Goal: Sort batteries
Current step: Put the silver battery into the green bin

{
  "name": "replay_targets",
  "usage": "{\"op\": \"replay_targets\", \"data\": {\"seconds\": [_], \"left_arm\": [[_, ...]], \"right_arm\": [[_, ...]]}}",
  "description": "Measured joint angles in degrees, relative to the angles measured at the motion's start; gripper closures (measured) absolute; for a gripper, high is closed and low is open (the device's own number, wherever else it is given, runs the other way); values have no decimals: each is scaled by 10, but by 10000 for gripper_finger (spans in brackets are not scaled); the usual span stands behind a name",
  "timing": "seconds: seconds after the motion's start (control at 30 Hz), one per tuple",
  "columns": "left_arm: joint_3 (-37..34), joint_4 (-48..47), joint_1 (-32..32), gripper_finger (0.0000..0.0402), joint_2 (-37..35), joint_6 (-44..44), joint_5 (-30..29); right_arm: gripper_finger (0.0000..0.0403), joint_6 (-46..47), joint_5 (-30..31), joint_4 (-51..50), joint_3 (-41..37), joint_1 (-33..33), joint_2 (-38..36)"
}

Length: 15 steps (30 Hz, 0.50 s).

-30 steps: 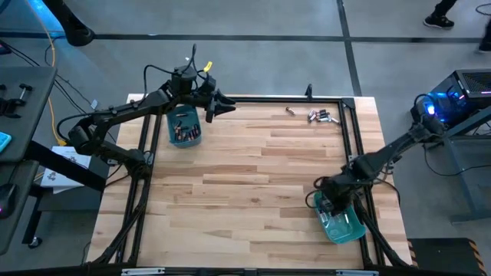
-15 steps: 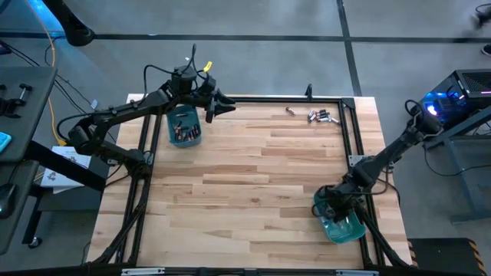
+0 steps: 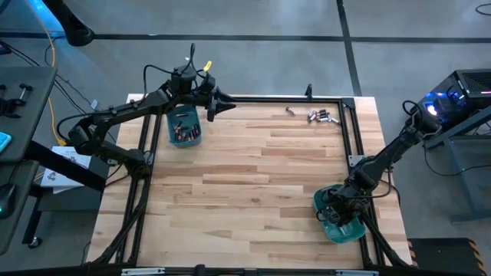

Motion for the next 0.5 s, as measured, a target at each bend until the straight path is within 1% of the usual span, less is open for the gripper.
{"op": "replay_targets", "data": {"seconds": [0.13,0.23,0.4,0.47,0.5], "left_arm": [[0,2,2,236,0,0,0],[0,2,2,236,0,0,0],[0,2,2,236,0,0,0],[0,5,2,236,0,0,0],[0,9,2,236,0,0,0]], "right_arm": [[262,10,-10,0,0,-5,0],[258,25,-19,-6,12,-14,-1],[264,-6,-18,-5,86,-36,-11],[265,-21,0,-6,120,-52,-16],[265,-29,21,-6,136,-63,-19]]}}
